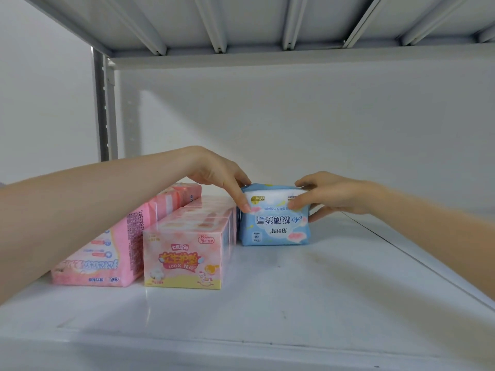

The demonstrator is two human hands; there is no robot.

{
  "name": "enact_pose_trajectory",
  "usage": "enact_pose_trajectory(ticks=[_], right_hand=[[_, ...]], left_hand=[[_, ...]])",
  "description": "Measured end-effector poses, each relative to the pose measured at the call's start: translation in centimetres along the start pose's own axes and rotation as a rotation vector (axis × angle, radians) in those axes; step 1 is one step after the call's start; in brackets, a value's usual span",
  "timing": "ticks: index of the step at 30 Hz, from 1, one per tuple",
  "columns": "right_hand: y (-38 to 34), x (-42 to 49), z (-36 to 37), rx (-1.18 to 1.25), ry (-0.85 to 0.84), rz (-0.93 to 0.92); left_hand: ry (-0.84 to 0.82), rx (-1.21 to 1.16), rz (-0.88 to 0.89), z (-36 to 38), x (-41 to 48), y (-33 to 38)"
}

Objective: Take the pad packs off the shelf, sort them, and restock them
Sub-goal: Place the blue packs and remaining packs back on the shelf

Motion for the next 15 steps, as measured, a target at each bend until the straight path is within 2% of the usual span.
enact_pose_trajectory(ticks=[5,15], right_hand=[[-0.49,0.19,0.5,-0.008,0.03,-0.013],[-0.63,-0.16,0.41,-0.128,0.121,0.004]], left_hand=[[0.084,0.021,-0.006,-0.64,0.0,-0.12],[0.12,0.03,0.002,-0.76,0.02,0.07]])
Point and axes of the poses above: each hand's wrist, its own x-axis towards the middle knuckle, its own z-axis out of the palm, y = z × x, the point moved 7 cm from there along x, towards the middle knuckle, and after that the axes turned 4 degrees about z, right-handed, at the moved point
